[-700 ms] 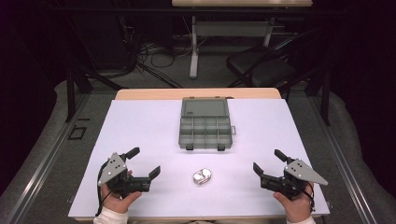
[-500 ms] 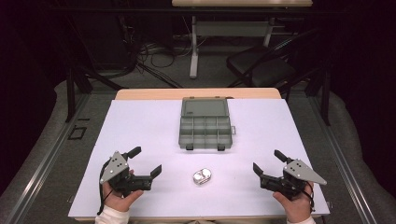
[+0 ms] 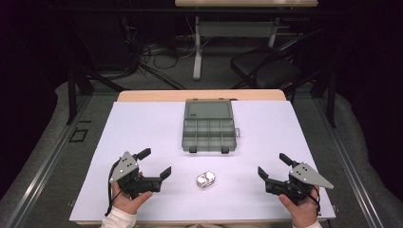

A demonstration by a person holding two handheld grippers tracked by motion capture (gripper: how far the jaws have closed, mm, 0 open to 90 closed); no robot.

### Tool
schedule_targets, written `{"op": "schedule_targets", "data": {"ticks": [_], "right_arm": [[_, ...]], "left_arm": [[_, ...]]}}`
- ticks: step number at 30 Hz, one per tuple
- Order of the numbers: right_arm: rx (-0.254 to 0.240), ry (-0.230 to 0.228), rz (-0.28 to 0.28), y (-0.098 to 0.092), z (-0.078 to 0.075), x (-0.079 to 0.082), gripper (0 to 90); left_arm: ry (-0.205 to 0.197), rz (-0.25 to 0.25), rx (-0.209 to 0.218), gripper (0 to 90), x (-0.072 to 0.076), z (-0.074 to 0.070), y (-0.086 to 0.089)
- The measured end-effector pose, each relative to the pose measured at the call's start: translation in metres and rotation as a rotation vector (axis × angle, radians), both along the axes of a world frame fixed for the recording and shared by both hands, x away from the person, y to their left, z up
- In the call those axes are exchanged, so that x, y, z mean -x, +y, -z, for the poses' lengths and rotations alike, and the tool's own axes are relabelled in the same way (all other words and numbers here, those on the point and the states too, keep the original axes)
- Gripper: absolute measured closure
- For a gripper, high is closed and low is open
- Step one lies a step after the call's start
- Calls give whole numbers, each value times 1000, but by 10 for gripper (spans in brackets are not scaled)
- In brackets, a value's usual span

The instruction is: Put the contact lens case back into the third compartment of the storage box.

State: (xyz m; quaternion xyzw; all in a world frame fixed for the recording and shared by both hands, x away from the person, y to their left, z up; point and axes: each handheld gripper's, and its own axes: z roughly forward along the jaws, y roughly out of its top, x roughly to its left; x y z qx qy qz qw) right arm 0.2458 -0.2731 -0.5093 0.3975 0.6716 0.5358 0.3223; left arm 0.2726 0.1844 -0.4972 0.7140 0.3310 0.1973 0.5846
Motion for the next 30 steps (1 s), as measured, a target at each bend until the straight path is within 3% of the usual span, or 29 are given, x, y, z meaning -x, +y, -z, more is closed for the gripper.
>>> {"op": "schedule_targets", "data": {"ticks": [15,26,30], "right_arm": [[9,4,-46,4,-1,-3,40],[17,14,-54,5,0,-8,40],[18,15,-58,6,1,-9,40]], "left_arm": [[48,7,-18,15,-10,-7,-20],[81,29,-68,17,-13,-9,-38],[86,53,-79,75,-15,-10,-46]]}}
